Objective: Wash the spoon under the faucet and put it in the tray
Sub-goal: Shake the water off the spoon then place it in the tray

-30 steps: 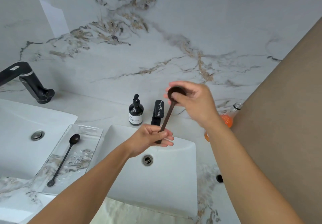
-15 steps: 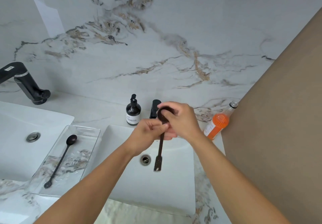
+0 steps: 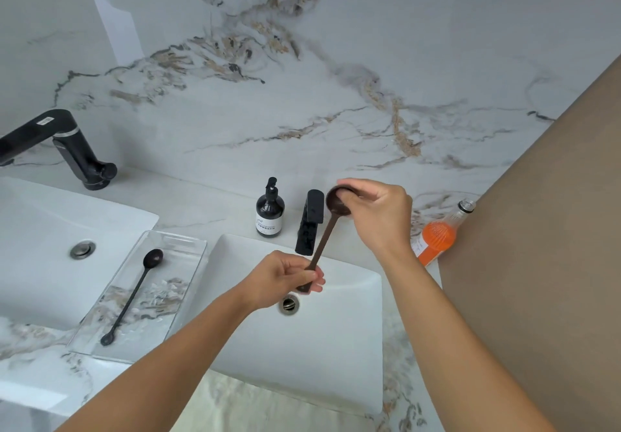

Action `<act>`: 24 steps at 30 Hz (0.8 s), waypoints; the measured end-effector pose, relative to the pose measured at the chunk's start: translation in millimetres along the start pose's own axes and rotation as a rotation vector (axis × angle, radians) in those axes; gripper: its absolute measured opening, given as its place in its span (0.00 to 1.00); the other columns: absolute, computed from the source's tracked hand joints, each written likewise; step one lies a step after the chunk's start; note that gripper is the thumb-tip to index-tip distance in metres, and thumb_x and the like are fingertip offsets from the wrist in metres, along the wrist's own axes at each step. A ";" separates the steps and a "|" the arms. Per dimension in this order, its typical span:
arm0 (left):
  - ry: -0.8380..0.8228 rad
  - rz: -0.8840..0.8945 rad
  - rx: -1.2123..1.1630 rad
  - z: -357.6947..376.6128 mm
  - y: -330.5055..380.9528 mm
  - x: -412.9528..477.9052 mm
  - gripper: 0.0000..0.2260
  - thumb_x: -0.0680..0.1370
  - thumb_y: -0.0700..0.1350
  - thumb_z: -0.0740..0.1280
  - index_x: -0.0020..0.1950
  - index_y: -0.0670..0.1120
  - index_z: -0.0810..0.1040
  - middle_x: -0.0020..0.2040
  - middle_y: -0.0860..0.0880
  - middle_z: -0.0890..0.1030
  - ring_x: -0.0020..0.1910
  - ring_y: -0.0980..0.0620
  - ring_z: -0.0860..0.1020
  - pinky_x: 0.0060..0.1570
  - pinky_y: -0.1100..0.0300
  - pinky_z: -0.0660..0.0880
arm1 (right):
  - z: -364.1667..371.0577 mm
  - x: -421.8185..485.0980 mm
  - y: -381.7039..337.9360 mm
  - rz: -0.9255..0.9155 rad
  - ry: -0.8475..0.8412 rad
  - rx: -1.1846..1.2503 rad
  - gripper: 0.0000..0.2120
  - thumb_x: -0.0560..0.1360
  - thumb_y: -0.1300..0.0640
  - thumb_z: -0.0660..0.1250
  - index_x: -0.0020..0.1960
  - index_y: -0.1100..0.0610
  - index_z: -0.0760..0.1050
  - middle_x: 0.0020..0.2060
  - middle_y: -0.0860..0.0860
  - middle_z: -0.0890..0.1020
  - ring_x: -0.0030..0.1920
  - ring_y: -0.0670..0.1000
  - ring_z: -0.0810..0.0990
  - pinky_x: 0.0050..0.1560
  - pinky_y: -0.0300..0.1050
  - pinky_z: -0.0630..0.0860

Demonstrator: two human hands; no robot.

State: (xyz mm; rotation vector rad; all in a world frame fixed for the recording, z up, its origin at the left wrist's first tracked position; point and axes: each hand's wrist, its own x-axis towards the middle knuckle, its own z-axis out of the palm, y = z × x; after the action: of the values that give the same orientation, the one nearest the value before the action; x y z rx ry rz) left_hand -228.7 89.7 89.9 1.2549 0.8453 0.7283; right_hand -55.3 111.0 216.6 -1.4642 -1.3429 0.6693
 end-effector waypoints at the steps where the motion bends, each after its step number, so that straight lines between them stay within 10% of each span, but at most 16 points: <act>1: -0.004 -0.014 0.012 -3.8 -2.4 -1.7 0.10 0.79 0.39 0.67 0.47 0.49 0.87 0.45 0.47 0.88 0.49 0.48 0.86 0.55 0.49 0.82 | -0.8 1.1 -0.2 -0.017 -0.024 0.001 0.10 0.70 0.62 0.73 0.42 0.48 0.87 0.35 0.34 0.86 0.42 0.38 0.86 0.54 0.44 0.83; 6: 0.360 0.176 0.460 -34.7 -11.0 -14.7 0.05 0.78 0.42 0.71 0.48 0.47 0.88 0.42 0.46 0.88 0.39 0.54 0.81 0.50 0.53 0.80 | 14.6 -9.8 -2.1 -0.099 -0.241 0.119 0.09 0.71 0.63 0.71 0.43 0.51 0.88 0.40 0.48 0.89 0.43 0.48 0.88 0.55 0.55 0.83; 9: 0.558 0.417 0.748 -51.6 -10.0 -22.8 0.06 0.77 0.41 0.71 0.52 0.43 0.87 0.42 0.47 0.88 0.38 0.61 0.81 0.43 0.72 0.75 | 27.9 -17.4 -1.9 -0.193 -0.281 0.181 0.09 0.69 0.60 0.70 0.45 0.52 0.88 0.40 0.49 0.89 0.43 0.51 0.88 0.55 0.55 0.83; 16: 0.543 0.348 0.744 -78.8 -11.9 -21.7 0.09 0.78 0.47 0.70 0.56 0.48 0.86 0.41 0.42 0.86 0.32 0.51 0.72 0.45 0.50 0.77 | 54.6 -25.5 -7.9 -0.320 -0.307 0.199 0.08 0.74 0.70 0.70 0.48 0.63 0.87 0.39 0.50 0.89 0.40 0.43 0.87 0.43 0.34 0.80; 24: 0.565 0.473 0.763 -84.5 -3.1 -18.6 0.09 0.77 0.44 0.71 0.56 0.45 0.86 0.48 0.50 0.88 0.45 0.52 0.86 0.47 0.65 0.78 | 59.5 -25.5 -23.0 -0.478 -0.236 0.180 0.09 0.72 0.74 0.70 0.48 0.67 0.86 0.39 0.51 0.88 0.40 0.38 0.86 0.48 0.29 0.78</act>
State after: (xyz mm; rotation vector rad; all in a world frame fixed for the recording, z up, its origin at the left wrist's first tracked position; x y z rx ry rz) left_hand -310.7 115.8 81.1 2.0145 1.3844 1.2378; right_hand -123.1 101.9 211.2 -0.8910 -1.6907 0.6385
